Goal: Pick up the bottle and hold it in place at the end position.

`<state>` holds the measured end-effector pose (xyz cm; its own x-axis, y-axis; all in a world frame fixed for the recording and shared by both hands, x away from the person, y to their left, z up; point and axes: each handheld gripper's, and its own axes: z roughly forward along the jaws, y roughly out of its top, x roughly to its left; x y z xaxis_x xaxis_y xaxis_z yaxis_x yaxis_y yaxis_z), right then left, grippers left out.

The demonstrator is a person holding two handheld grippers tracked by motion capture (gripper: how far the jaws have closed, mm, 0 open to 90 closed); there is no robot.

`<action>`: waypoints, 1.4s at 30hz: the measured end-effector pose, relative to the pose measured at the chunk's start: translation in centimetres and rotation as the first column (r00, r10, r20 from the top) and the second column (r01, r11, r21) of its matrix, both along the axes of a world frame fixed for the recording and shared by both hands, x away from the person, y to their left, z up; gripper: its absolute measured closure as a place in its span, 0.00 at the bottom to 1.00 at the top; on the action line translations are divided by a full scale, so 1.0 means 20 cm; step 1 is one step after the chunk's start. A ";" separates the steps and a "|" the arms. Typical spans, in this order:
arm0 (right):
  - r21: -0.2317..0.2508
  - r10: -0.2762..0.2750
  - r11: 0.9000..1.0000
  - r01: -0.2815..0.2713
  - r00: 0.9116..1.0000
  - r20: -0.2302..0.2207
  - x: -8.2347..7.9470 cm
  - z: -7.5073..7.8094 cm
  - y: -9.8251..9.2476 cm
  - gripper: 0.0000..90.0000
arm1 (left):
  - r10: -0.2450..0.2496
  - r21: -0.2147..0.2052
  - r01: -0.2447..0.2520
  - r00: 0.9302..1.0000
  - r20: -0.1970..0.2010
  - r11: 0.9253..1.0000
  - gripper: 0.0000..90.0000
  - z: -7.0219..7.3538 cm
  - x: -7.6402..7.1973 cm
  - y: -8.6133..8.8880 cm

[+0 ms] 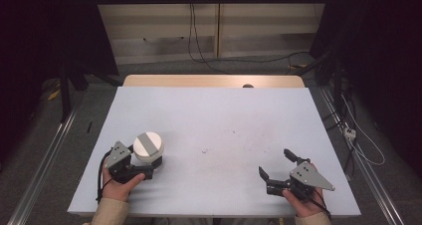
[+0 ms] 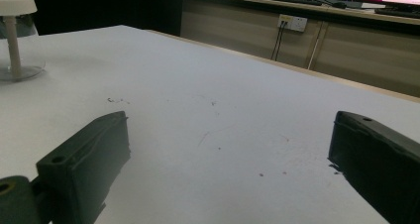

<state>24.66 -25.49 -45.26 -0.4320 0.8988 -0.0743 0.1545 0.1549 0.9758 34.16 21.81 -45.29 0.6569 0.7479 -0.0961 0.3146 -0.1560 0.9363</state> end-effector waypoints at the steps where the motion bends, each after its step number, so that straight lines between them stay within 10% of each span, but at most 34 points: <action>1: -0.003 0.001 1.000 -0.001 1.000 0.002 0.00 0.00 0.00 0.02 | -0.005 0.005 0.005 1.000 0.002 1.000 0.04 0.00 0.00 -0.01; 42: -0.009 0.022 1.000 -0.022 1.000 0.004 0.06 0.00 0.01 0.03 | 0.004 -0.012 -0.003 0.997 0.075 1.000 0.20 0.08 0.11 -0.20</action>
